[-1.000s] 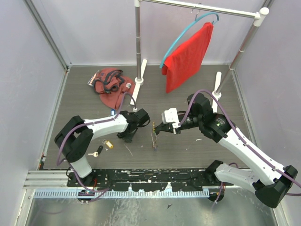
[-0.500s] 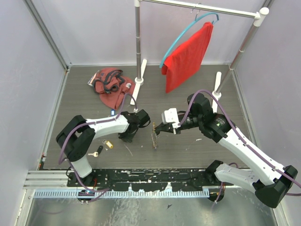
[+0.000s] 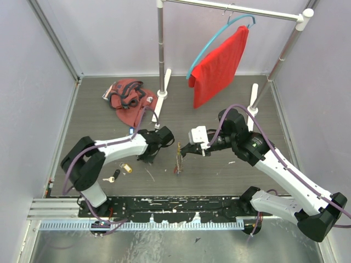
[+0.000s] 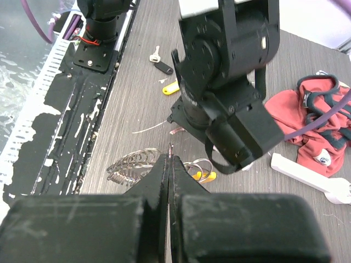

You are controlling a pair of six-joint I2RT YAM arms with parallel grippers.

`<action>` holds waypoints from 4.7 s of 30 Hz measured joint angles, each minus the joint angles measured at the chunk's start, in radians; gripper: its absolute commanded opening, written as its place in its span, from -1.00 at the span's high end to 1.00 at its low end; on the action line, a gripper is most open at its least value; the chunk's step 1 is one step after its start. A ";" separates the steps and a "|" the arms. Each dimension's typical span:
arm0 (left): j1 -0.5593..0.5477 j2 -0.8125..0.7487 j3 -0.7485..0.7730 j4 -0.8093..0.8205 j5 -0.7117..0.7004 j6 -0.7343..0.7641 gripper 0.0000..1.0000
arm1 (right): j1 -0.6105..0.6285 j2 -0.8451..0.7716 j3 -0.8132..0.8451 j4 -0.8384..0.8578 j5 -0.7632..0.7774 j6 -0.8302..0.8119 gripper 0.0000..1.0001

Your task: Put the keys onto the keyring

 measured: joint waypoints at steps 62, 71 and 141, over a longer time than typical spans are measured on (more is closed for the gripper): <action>0.000 -0.616 0.437 0.206 0.921 0.222 1.00 | 0.000 -0.198 0.217 -0.077 0.187 -0.710 0.99; 0.000 -0.620 0.481 0.207 0.914 0.332 1.00 | 0.000 -0.162 0.280 -0.157 0.150 -0.766 0.99; -0.473 -0.568 0.597 0.072 0.399 1.193 1.00 | 0.000 0.037 0.460 -0.124 -0.135 0.121 0.98</action>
